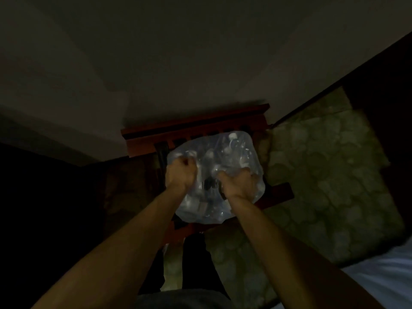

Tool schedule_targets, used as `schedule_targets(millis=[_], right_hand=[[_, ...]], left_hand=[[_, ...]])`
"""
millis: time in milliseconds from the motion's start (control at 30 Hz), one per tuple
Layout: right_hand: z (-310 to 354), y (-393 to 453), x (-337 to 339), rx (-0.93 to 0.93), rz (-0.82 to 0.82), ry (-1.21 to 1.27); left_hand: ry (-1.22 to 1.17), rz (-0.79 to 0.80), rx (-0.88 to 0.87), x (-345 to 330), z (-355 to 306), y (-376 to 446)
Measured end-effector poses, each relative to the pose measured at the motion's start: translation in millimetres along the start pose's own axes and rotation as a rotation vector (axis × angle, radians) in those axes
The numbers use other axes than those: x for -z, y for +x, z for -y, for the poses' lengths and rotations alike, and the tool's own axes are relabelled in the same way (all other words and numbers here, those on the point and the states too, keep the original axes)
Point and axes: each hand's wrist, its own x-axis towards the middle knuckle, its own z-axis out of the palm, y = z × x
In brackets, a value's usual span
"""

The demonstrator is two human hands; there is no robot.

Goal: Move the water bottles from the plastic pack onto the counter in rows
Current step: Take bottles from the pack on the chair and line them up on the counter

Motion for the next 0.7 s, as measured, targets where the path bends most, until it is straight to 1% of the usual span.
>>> schedule_targets(millis=[67, 133, 200, 267, 300, 367, 433, 467, 500, 567, 600, 667, 700], right_hand=[[7, -17, 15, 0.154, -0.088, -0.110], [12, -32, 28, 0.295, -0.157, -0.177], [15, -44, 39, 0.421, -0.203, -0.215], [16, -57, 47, 0.538, -0.233, -0.246], [15, -63, 47, 0.594, -0.253, -0.261], [13, -75, 44, 0.715, -0.295, -0.257], [8, -81, 39, 0.811, -0.286, -0.149], [6, -81, 36, 0.826, -0.249, -0.053], [3, -79, 32, 0.808, -0.203, 0.053], [-5, -67, 22, 0.684, -0.102, 0.176], [-8, -57, 15, 0.598, -0.023, 0.154], [-13, -36, -2, 0.436, 0.230, 0.045], [-16, -25, -13, 0.392, 0.348, -0.007]], left_hand=[[-0.011, 0.254, 0.033, -2, -15, -14], [-0.033, 0.455, 0.091, -3, -27, -28], [-0.226, 0.609, 0.202, 0, -38, -37], [-0.437, 0.702, 0.307, 8, -49, -43], [-0.498, 0.701, 0.342, 12, -53, -45], [-0.527, 0.671, 0.360, 19, -61, -47], [-0.566, 0.658, 0.337, 26, -67, -48], [-0.600, 0.641, 0.328, 30, -67, -46], [-0.625, 0.615, 0.320, 34, -65, -44], [-0.611, 0.524, 0.280, 41, -58, -37], [-0.564, 0.452, 0.254, 43, -54, -32], [-0.462, 0.331, 0.199, 46, -42, -23], [-0.434, 0.302, 0.177, 46, -35, -18]])
